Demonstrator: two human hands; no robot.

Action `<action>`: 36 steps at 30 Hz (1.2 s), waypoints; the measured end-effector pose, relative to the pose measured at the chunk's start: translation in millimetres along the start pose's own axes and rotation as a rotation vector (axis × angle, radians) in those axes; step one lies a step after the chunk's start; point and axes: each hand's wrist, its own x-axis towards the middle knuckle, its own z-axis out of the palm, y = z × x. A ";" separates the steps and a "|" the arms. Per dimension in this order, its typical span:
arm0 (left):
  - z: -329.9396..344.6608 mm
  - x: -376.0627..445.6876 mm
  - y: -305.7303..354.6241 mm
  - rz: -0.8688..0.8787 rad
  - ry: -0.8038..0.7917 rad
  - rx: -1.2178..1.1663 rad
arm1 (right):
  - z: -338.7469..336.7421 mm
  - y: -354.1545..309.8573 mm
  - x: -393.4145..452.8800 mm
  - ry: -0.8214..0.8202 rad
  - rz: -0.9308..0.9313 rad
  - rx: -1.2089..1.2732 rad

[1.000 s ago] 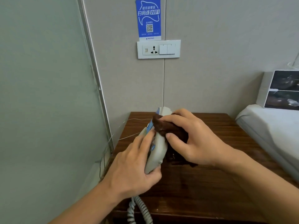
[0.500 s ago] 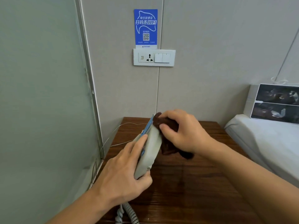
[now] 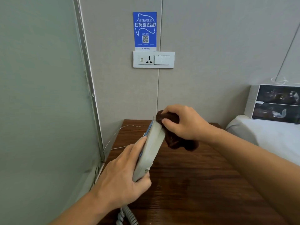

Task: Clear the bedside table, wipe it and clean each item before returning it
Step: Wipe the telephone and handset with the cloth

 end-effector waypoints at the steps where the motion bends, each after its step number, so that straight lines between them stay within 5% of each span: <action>1: -0.4 0.2 -1.3 0.001 0.009 0.001 | -0.8 -14.9 -13.7 0.007 -0.070 0.004; 6: 0.0 1.3 -2.7 -0.001 -0.029 -0.018 | -5.4 -60.2 -57.8 -0.079 -0.322 0.116; 14: -2.8 0.5 1.2 -0.019 -0.020 -0.037 | 7.7 6.4 12.1 0.039 0.045 -0.053; 21: -1.4 1.7 -1.4 -0.025 -0.012 -0.028 | -0.5 -69.6 -67.8 -0.054 -0.359 0.111; 29: -0.9 0.5 -0.2 -0.010 -0.013 -0.033 | 11.5 6.2 -0.8 0.095 0.054 -0.003; 36: -1.7 1.6 2.4 -0.018 -0.010 -0.047 | -0.6 -65.9 -71.6 -0.014 -0.284 0.117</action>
